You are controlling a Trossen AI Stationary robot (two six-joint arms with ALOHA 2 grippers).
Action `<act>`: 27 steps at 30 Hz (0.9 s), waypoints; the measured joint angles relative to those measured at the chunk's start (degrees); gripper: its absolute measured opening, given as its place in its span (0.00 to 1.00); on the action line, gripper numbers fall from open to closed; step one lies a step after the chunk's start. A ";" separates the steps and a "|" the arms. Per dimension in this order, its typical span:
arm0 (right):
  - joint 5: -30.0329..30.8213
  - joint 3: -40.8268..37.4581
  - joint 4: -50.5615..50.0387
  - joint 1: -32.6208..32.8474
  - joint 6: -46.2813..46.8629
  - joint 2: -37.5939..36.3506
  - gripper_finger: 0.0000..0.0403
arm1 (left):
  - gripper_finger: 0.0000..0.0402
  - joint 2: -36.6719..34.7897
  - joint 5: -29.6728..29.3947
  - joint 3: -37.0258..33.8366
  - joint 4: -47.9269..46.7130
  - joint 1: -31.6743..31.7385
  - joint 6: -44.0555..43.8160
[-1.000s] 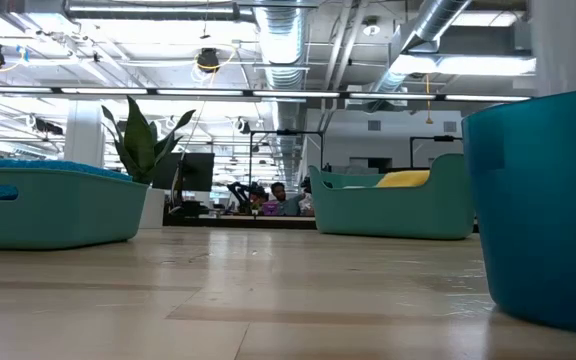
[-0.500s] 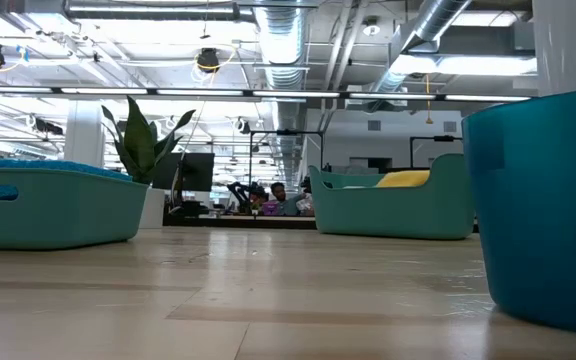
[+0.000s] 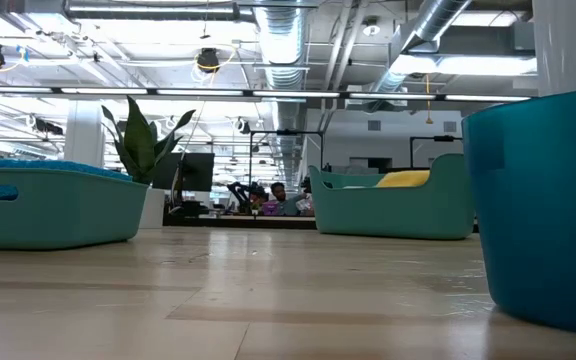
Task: Pick & Place Kitchen Items
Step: Return to Home Position
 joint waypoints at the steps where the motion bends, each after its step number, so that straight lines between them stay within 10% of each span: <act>1: 0.55 0.63 0.35 -0.53 -0.26 0.00 0.72 | 0.75 0.00 -0.01 0.00 0.00 0.00 0.01; 14: -0.66 0.50 11.38 -4.36 -20.21 -1.82 0.04 | 0.75 0.00 1.53 -0.02 -1.61 0.00 -0.02; 27: 2.89 0.37 14.23 -9.65 -31.20 -9.42 0.00 | 0.75 -0.22 1.49 -0.02 -4.31 0.00 0.06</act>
